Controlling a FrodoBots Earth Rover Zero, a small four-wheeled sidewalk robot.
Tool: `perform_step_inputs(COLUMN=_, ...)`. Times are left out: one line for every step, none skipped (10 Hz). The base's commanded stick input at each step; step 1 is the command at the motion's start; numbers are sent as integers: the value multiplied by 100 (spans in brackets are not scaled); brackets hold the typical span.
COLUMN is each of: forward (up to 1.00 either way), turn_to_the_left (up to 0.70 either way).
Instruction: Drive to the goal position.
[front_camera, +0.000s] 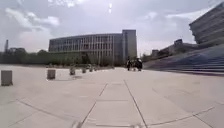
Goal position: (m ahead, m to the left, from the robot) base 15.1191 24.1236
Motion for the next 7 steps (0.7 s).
perform_step_inputs(forward=99, turn_to_the_left=4)
perform_step_inputs(forward=99, turn_to_the_left=4)
perform_step_inputs(forward=99, turn_to_the_left=4)
perform_step_inputs(forward=99, turn_to_the_left=4)
perform_step_inputs(forward=99, turn_to_the_left=4)
perform_step_inputs(forward=99, turn_to_the_left=4)
perform_step_inputs(forward=99, turn_to_the_left=4)
